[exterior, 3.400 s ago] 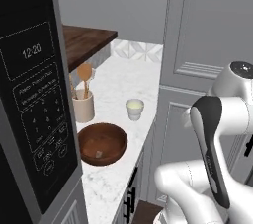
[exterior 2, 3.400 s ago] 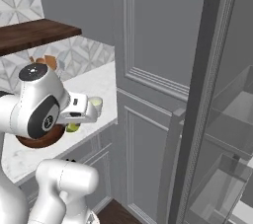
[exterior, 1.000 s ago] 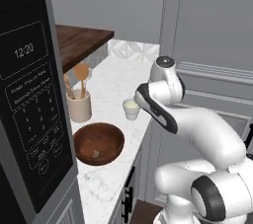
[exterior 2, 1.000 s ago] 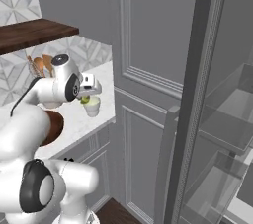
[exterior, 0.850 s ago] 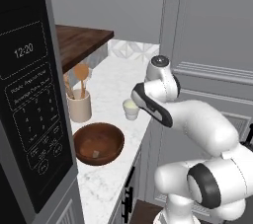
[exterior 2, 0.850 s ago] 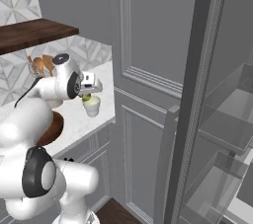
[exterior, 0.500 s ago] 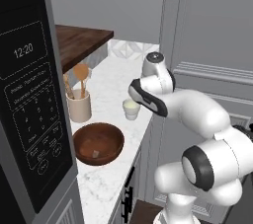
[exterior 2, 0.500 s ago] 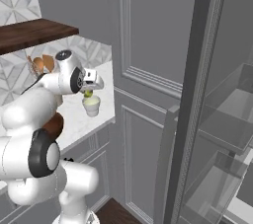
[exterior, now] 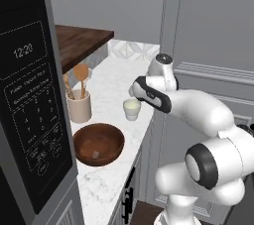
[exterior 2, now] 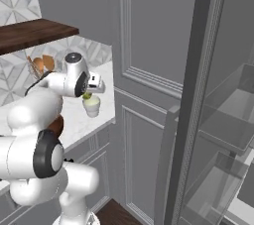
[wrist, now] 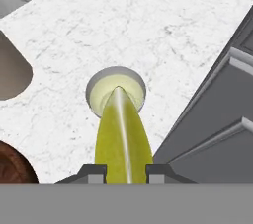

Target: Grab a lemon wedge from the fridge and one ice cube from the ice bowl, and put them in the glass of lemonade.

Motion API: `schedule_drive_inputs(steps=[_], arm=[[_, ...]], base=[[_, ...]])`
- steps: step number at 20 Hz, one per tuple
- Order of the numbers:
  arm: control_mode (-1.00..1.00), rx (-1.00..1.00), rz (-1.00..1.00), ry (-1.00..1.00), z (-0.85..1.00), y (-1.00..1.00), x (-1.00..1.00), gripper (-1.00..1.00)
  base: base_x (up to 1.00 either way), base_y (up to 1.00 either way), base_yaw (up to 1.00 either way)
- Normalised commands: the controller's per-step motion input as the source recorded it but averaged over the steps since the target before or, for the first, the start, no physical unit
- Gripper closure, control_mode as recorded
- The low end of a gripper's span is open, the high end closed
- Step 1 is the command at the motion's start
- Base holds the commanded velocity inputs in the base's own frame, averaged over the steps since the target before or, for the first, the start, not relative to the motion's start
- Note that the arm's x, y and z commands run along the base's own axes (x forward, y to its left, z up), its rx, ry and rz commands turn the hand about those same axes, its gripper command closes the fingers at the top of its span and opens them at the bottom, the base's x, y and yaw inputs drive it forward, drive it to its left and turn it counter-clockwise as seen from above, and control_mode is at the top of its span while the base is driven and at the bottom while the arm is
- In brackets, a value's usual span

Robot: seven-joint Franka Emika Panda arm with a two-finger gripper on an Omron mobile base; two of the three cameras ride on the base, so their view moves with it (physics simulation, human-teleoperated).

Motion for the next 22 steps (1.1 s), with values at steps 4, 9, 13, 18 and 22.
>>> schedule_drive_inputs(steps=[4, 9, 13, 18, 22], arm=[[-1.0, 0.09, 0.0, 0.03, -0.13, 0.27, 0.0, 1.0], [-1.0, -0.22, 0.0, 0.18, 0.0, 0.4, 0.48, 1.0], [-1.0, -0.01, 0.0, 0.02, -0.05, 0.0, 0.27, 1.0], [-1.0, 0.0, 0.0, 0.0, -0.03, 0.0, 0.18, 1.0], [-1.0, 0.0, 0.0, -0.01, 0.0, 0.0, 0.06, 1.0]], base=[[0.0, 0.0, 0.0], [0.0, 0.0, 0.0], [0.0, 0.0, 0.0], [0.0, 0.0, 0.0], [0.0, 0.0, 0.0]])
